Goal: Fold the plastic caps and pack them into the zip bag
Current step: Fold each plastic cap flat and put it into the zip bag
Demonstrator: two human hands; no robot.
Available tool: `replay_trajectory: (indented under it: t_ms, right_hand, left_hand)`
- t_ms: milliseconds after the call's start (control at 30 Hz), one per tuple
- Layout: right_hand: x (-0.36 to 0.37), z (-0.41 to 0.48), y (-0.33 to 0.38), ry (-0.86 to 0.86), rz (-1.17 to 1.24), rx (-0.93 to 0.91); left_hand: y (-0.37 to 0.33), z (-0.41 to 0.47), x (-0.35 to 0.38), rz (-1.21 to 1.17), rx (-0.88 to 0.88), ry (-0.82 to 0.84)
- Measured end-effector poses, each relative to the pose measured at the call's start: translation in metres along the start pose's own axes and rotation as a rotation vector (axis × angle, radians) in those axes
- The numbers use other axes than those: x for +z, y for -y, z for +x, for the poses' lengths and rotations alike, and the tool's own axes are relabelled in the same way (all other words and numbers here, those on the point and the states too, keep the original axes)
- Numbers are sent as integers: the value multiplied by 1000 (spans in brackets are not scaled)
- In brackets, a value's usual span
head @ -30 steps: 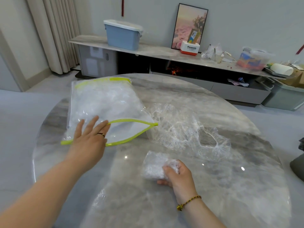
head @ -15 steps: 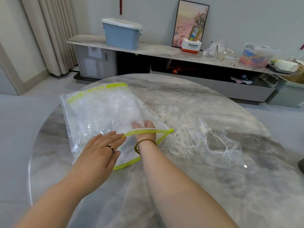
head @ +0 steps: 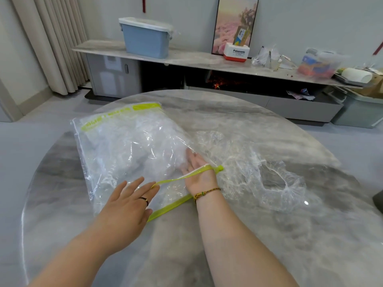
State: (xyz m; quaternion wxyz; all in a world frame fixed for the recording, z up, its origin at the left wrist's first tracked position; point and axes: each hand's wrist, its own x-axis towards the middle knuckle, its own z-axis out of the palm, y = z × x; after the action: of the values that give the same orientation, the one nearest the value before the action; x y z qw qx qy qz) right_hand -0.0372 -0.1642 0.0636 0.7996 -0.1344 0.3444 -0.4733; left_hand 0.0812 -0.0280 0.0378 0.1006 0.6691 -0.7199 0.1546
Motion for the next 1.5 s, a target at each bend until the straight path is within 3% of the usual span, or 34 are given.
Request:
replay_trajectory:
  t_ms: [100, 200, 367, 433, 500, 600, 633, 667, 733, 767, 833, 867, 933, 1000, 1067, 1133, 1200, 1267, 1400, 1500]
  right_hand:
    - [-19, -7, 4, -5, -33, -54]
    - [-35, -18, 13, -39, -229, -135]
    - [-59, -39, 13, 10, -1214, -372]
    - [-73, -54, 11, 140, -1487, -524]
    - [-83, -70, 17, 200, -1597, -759]
    - [-117, -75, 51, 53, -1622, -1068]
    - [-128, -76, 67, -9, -1706, -1089]
    - [-133, -79, 84, -98, -1820, -1064]
    - [-151, -78, 117, -242, -2055, -831]
    - [-156, -76, 131, -320, -2184, -673]
    - [-162, -73, 146, -415, -2330, -588]
    - [-162, -73, 148, -460, -2326, -603]
    - [-160, -79, 150, -546, -2204, -695]
    - [-157, -89, 144, -558, -1961, -908]
    - [-150, -103, 128, -413, -1836, -1183]
    - [-149, -120, 107, -135, -1868, -1320]
    - [-152, -139, 84, 214, -1916, -1300]
    - [-157, -157, 63, 444, -1953, -1226]
    - [-165, -181, 40, 658, -1950, -1035]
    - [-168, -184, 42, 739, -2060, -930]
  left_hand:
    - [-8, -1, 0, 53, 53, 46]
    - [-20, -6, 2, 95, 75, 277]
    - [-42, -3, -9, -33, -92, 345]
    - [-42, -2, -8, -33, -140, 404]
    - [-40, 0, -14, -19, -205, 538]
    - [-29, 0, -11, -8, -250, 535]
    - [-27, 0, -12, -1, -271, 543]
    - [-27, 0, -12, -2, -283, 537]
    - [-26, 0, -13, 22, -300, 554]
    - [-26, 1, -13, 31, -311, 552]
    - [-29, 3, -16, 46, -304, 525]
    - [-30, 2, -16, 14, -304, 482]
    - [-30, -1, -13, -145, -262, 231]
    - [-31, -4, -18, -202, -184, 54]
    - [-41, -3, -29, -288, -115, 12]
    - [-59, -5, -41, -351, 9, -56]
    - [-79, -12, -42, -379, 148, -88]
    - [-98, -23, -37, -368, 250, -55]
    - [-118, -36, -20, -322, 315, -46]
    - [-117, -36, -17, -301, 273, -141]
